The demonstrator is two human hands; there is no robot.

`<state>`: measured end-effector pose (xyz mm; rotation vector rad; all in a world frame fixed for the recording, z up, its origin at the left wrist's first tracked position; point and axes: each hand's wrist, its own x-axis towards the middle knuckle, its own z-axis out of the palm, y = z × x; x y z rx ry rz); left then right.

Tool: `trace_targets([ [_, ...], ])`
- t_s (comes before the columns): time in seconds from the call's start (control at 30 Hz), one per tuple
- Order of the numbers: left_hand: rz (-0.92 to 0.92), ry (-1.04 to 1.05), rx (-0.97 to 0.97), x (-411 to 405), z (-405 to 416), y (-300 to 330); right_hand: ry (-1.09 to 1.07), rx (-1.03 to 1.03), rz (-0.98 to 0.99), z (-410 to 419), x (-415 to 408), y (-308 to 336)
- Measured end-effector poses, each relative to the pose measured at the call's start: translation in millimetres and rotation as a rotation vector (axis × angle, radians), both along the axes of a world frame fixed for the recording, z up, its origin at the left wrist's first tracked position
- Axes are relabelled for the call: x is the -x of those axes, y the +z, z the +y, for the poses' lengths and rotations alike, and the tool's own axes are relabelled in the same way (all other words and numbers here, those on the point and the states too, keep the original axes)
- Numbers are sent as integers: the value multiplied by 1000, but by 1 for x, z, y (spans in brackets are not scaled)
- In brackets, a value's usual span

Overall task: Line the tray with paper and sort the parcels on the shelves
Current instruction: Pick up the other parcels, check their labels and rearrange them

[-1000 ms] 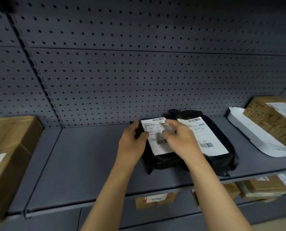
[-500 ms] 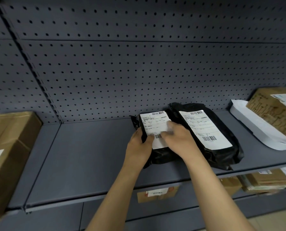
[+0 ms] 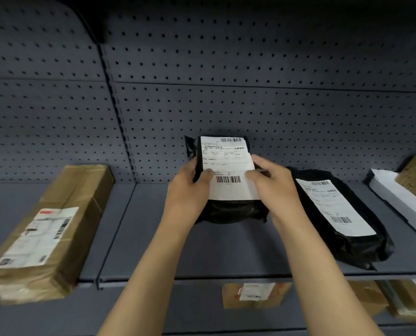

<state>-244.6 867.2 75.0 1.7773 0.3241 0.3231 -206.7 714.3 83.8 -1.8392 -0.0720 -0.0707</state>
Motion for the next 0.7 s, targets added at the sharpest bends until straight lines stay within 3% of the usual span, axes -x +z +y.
trace_targets([
  [0.1, -20, 66, -63, 16, 42, 17, 97, -103, 1, 38, 10, 9],
  [0.4, 22, 278, -127, 83, 185, 41, 369, -128, 1, 175, 48, 18],
  [0.7, 170, 349, 59, 118, 275, 14, 475, -106, 85, 272, 71, -12],
])
